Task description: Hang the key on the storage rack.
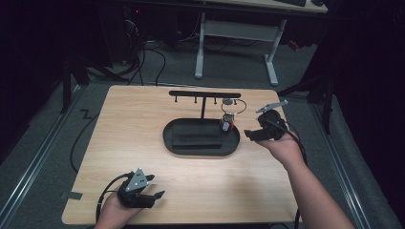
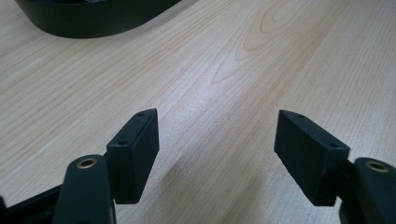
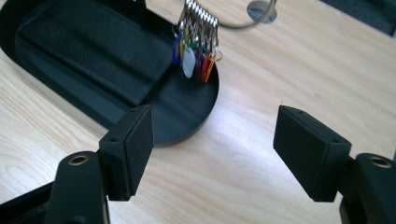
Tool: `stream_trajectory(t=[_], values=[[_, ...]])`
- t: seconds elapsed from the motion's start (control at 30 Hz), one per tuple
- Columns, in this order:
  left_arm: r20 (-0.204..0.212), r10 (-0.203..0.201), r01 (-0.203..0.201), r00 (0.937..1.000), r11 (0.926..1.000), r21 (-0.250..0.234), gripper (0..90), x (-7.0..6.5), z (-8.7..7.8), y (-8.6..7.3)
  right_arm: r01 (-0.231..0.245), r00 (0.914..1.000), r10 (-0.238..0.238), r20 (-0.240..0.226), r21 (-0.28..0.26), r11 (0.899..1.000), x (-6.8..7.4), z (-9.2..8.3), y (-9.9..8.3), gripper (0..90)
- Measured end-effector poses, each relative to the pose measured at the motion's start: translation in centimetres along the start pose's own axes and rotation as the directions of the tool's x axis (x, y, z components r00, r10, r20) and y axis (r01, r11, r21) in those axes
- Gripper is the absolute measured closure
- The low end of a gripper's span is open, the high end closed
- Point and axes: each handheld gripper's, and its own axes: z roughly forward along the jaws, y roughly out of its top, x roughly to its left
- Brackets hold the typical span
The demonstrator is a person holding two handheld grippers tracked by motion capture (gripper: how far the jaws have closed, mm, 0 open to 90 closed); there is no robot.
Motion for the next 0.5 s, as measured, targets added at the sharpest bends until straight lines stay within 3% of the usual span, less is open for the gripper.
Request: stream_trajectory(t=[0.13,0.17,0.3,0.33,0.37,0.5], values=[[0.000,0.000,0.000,1.0000,1.0000,0.002,31.1,0.0,0.1,0.0,0.053,0.9974,-0.052,0.050,-0.011,0.999,0.6,0.1,-2.1,31.0],[-0.001,0.000,0.000,1.0000,1.0000,0.000,31.1,-0.1,0.1,0.0,0.052,0.9976,-0.050,0.048,-0.043,0.998,1.0,0.2,-3.9,32.0],[0.001,0.001,-0.001,1.0000,1.0000,-0.001,31.0,-0.1,0.2,0.1,0.007,0.9999,-0.006,0.010,-0.096,0.995,1.5,0.6,-7.0,30.8],[0.001,0.001,-0.001,1.0000,1.0000,-0.001,30.9,-0.1,0.2,0.1,0.007,0.9999,-0.006,0.010,-0.096,0.995,1.5,0.6,-7.0,30.8],[0.003,0.001,-0.001,1.0000,1.0000,-0.001,31.0,-0.1,0.3,0.1,-0.010,1.0000,0.010,-0.001,-0.135,0.991,1.9,0.8,-8.8,29.3],[0.004,-0.001,0.001,1.0000,1.0000,0.003,30.9,-0.1,0.3,0.0,-0.089,0.9958,0.083,-0.037,-0.224,0.970,2.8,1.3,-12.9,28.0]])
